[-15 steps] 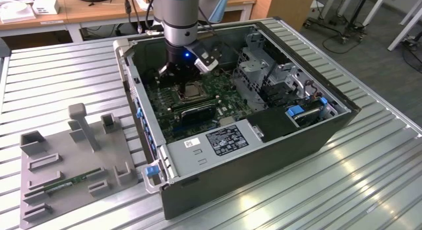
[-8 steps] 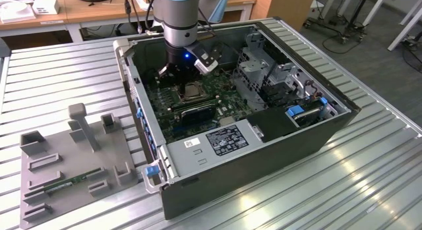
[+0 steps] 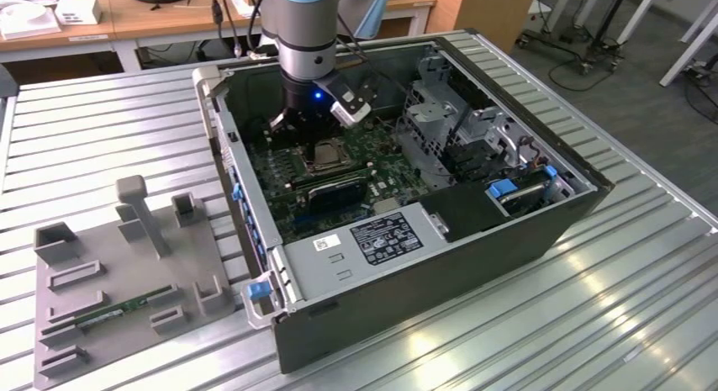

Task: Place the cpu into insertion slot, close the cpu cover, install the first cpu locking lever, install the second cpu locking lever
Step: 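Close the cpu cover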

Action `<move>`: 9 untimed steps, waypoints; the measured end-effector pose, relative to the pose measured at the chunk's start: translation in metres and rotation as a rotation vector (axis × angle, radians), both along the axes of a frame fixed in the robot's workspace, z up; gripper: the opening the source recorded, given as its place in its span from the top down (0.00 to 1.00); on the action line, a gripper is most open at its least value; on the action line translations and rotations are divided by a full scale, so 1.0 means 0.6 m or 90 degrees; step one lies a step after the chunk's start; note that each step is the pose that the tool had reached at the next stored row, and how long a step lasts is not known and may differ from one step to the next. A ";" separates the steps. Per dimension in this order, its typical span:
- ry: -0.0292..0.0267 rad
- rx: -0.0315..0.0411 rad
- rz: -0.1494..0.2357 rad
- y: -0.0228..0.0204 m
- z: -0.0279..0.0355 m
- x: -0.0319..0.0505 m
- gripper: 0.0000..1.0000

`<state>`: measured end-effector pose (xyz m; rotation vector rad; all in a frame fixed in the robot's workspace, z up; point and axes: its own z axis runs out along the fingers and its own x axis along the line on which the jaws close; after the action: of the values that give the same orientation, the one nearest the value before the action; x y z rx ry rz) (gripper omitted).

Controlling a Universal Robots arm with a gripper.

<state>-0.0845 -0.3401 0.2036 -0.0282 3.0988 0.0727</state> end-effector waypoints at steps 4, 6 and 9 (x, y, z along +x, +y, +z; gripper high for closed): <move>0.0000 0.0000 0.000 0.0000 -0.001 0.000 0.89; 0.0000 0.0001 0.000 0.0000 -0.001 0.000 0.89; 0.0000 0.0000 0.000 0.0000 -0.004 0.000 0.89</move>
<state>-0.0845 -0.3401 0.2015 -0.0282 3.0988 0.0728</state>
